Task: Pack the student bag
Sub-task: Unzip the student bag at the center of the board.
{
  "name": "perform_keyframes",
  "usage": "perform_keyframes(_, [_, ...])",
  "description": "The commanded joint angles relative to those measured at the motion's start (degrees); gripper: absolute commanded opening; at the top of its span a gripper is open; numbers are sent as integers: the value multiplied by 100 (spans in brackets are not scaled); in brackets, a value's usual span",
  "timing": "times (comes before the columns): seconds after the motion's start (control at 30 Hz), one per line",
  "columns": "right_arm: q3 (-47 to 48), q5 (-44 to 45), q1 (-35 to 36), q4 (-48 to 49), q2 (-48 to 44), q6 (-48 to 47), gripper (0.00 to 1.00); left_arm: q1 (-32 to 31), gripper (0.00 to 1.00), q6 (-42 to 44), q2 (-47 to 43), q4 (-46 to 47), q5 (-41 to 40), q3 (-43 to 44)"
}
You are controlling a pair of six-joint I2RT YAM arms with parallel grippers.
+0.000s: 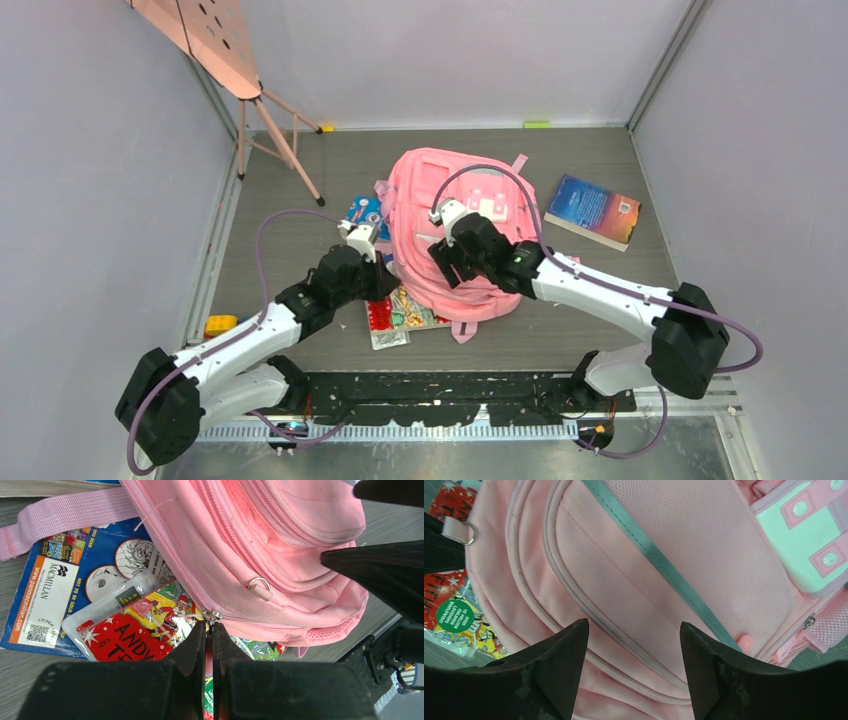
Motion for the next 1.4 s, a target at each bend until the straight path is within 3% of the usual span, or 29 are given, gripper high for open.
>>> perform_keyframes(0.0, [345,69,78,3,298,-266,70,41,0,14,-30,-291,-17,259])
perform_keyframes(0.17, [443,851,174,122,624,-466,56,48,0,74,-13,-381,42,309])
perform_keyframes(0.23, [467,1141,220,212,709,-555,43,48,0,88,11,-426,56,337])
perform_keyframes(0.27, [461,1235,265,252,721,-598,30,50,0,86,19,-456,63,356])
perform_keyframes(0.37, [444,1462,358,472,767,-619,4,47,0,242,90,-565,217,465])
perform_keyframes(0.4, [442,1492,401,518,777,-586,2,31,0,334,111,-590,331,511])
perform_keyframes(0.83, [790,1328,544,1060,1086,512,0,-456,0,-196,-38,-520,625,553])
perform_keyframes(0.97, [895,1330,544,1157,1171,746,0,-787,0,-613,13,-36,564,431])
perform_keyframes(1.37, [793,1201,544,1653,1240,1354,1,-2020,0,-1469,1099,1468,-695,529])
